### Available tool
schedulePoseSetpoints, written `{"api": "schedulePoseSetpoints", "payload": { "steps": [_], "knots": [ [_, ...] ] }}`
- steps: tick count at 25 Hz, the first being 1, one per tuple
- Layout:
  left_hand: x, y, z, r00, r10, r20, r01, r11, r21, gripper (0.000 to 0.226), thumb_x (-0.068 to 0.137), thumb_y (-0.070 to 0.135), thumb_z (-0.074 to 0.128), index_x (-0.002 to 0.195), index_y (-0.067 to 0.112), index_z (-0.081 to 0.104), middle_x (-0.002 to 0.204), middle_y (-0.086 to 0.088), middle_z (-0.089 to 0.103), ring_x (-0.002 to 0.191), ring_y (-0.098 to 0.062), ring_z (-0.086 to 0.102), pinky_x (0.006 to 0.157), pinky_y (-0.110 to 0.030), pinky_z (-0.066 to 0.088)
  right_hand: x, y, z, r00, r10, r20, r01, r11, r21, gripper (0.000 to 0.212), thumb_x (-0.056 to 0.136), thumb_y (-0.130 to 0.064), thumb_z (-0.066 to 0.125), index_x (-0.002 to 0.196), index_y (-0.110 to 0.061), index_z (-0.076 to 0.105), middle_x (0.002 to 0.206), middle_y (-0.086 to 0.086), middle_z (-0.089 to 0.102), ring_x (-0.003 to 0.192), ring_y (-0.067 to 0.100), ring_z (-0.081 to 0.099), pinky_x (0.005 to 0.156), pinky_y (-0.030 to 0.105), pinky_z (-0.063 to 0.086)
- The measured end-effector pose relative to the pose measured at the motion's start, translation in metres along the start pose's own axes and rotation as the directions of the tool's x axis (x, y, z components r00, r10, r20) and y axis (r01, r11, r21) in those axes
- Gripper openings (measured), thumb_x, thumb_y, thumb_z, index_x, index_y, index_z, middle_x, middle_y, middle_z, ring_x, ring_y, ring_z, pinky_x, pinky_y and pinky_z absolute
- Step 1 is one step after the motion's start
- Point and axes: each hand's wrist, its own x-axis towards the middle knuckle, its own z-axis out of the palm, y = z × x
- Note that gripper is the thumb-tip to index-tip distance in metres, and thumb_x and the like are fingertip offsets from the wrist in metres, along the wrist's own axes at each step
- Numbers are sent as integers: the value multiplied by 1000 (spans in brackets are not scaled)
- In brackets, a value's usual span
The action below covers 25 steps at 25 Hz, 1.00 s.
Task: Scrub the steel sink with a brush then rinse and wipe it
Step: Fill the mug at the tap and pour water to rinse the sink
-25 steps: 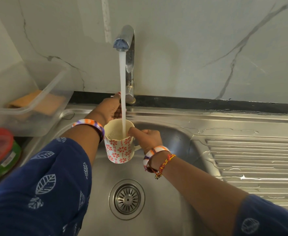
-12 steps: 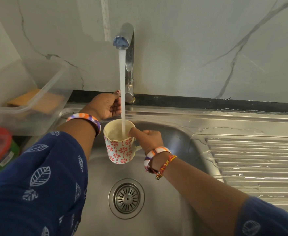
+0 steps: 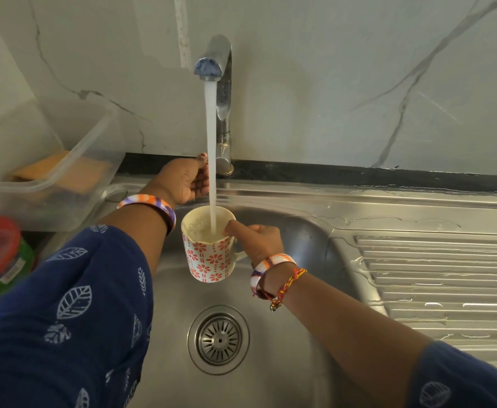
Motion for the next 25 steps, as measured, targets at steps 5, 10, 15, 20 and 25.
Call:
{"api": "schedulePoseSetpoints", "payload": {
  "steps": [5,10,15,20,25],
  "knots": [
    [-2,0,2,1000,10,6,-10,1000,-22,25,95,28,52,78,11,56,70,-3,55,63,-14,54,60,-27,49,-3,0,1,1000,-10,-26,10,1000,-5,27,67,-37,72,59,-13,61,68,4,59,70,17,51,64,28,38],
    [-3,0,4,1000,7,-18,-7,1000,-9,26,95,28,52,76,10,55,69,-3,54,62,-15,52,60,-27,48,-3,-2,0,1000,-20,-3,20,1000,-11,26,67,-37,72,61,-13,63,70,4,60,72,17,52,69,31,42],
    [-4,0,3,999,33,-4,-33,999,0,24,96,26,52,78,10,56,69,-4,54,62,-14,52,60,-26,48,-1,-3,0,1000,-22,-19,21,999,-49,26,66,-38,71,64,-13,63,70,4,60,71,16,53,84,42,51],
    [-3,18,4,906,422,39,-376,759,531,30,95,23,53,101,-5,64,81,-13,63,74,-23,61,77,-34,53,0,-4,-1,1000,-22,-13,21,999,-38,30,66,-36,72,49,-17,55,62,1,58,65,17,51,64,28,42],
    [-20,25,3,772,551,316,-519,261,814,22,94,18,54,96,-1,66,91,-11,62,87,-26,57,75,-27,36,-20,-16,-22,998,-48,36,50,998,-44,29,69,-32,72,50,-20,53,56,-4,52,57,12,47,57,24,39]
  ]
}}
